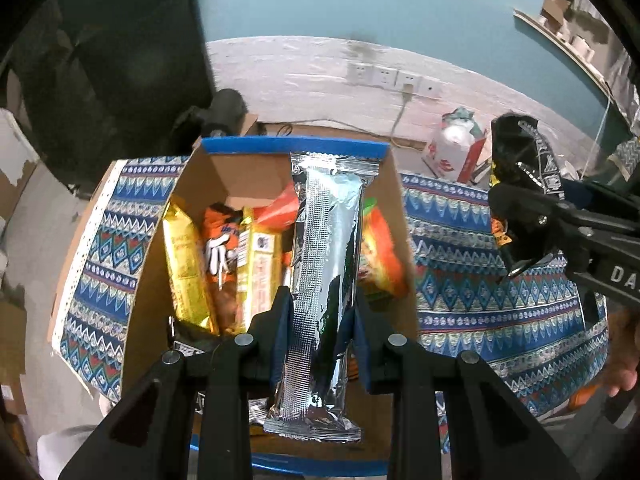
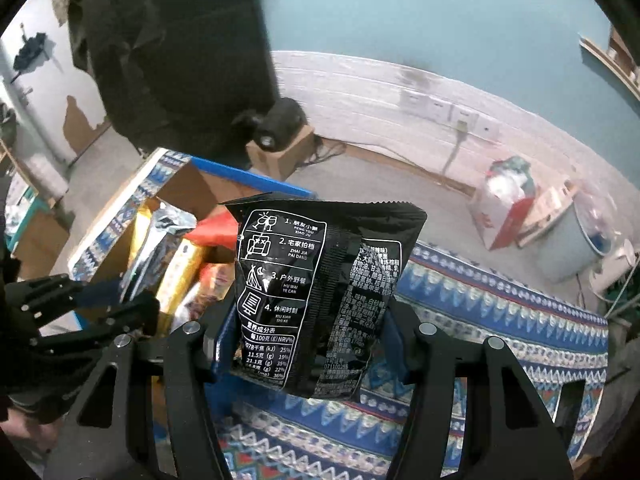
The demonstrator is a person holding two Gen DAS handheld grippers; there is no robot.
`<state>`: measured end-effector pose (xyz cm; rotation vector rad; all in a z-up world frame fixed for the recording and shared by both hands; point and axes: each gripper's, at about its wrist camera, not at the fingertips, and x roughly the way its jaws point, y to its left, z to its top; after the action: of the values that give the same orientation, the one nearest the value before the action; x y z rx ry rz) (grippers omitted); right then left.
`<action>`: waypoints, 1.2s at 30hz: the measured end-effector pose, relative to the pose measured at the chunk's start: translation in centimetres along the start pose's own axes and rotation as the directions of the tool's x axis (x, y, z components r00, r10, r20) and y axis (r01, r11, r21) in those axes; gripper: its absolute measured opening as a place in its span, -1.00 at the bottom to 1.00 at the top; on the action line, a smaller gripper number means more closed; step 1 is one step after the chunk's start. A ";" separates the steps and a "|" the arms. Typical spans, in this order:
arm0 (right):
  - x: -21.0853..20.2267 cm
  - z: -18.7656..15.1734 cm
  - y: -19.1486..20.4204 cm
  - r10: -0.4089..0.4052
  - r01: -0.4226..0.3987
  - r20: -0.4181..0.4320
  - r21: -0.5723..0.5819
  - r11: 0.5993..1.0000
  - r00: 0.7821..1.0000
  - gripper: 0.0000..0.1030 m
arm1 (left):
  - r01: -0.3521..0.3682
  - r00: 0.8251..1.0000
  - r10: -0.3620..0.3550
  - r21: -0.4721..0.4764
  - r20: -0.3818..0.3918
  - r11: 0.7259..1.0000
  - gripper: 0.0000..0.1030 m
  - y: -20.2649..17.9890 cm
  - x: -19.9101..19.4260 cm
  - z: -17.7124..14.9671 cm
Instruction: Organize snacks
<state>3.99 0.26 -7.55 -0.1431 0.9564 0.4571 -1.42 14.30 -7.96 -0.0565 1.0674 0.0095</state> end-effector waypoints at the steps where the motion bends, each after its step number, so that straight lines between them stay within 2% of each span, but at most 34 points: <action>1: 0.1 0.1 0.4 0.004 -0.004 -0.001 -0.005 1.000 1.000 0.15 | 0.004 1.000 -0.004 -0.006 -0.008 1.000 -0.44 0.2 0.3 -0.1; 3: 0.5 0.4 1.3 0.011 -0.011 -0.004 -0.016 1.000 1.000 0.15 | 0.002 1.000 -0.002 -0.021 -0.019 1.000 -0.36 0.7 0.7 -0.2; 5: 0.7 0.7 1.9 0.018 -0.018 -0.006 -0.024 1.000 1.000 0.15 | 0.001 1.000 -0.002 -0.037 -0.031 0.999 -0.03 1.3 0.8 -0.2; 7: 1.1 0.9 2.4 0.024 -0.024 -0.009 -0.031 0.999 1.000 0.15 | -0.002 0.999 0.000 -0.060 -0.034 0.998 0.13 1.9 0.7 -0.3; 10: 1.5 1.2 3.4 0.031 -0.032 -0.013 -0.040 0.999 0.999 0.15 | -0.017 1.000 0.014 -0.088 -0.028 0.996 0.26 3.0 0.1 -0.2; 20: 3.8 1.3 6.6 0.075 -0.081 -0.062 -0.092 0.993 0.995 0.15 | -0.105 0.994 0.102 -0.166 -0.025 0.981 0.40 7.2 -1.5 -0.3; 25: 4.9 1.6 8.2 0.116 -0.126 -0.089 -0.111 0.986 0.989 0.16 | -0.137 0.991 0.135 -0.193 -0.022 0.972 0.44 8.9 -2.0 -0.4; 29: 5.6 2.2 9.1 0.183 -0.194 -0.101 -0.117 0.974 0.978 0.17 | -0.152 0.988 0.152 -0.200 -0.016 0.968 0.44 9.3 -2.7 -0.5; 30: 5.7 2.5 9.3 0.205 -0.217 -0.104 -0.121 0.969 0.973 0.22 | -0.153 0.988 0.154 -0.203 -0.015 0.967 0.45 9.3 -2.8 -0.4; 33: 5.2 2.8 9.5 0.215 -0.224 -0.082 -0.128 0.966 0.973 0.56 | -0.161 0.986 0.164 -0.208 -0.002 0.965 0.56 9.4 -3.4 -0.4; 36: 4.1 3.0 9.3 0.207 -0.212 -0.053 -0.129 0.969 0.977 0.61 | -0.172 0.984 0.178 -0.203 0.014 0.964 0.56 9.0 -4.1 -0.3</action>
<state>4.21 10.80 -8.43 -0.1738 0.9839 0.7167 -3.97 23.36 -4.91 -0.1444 1.0340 0.2782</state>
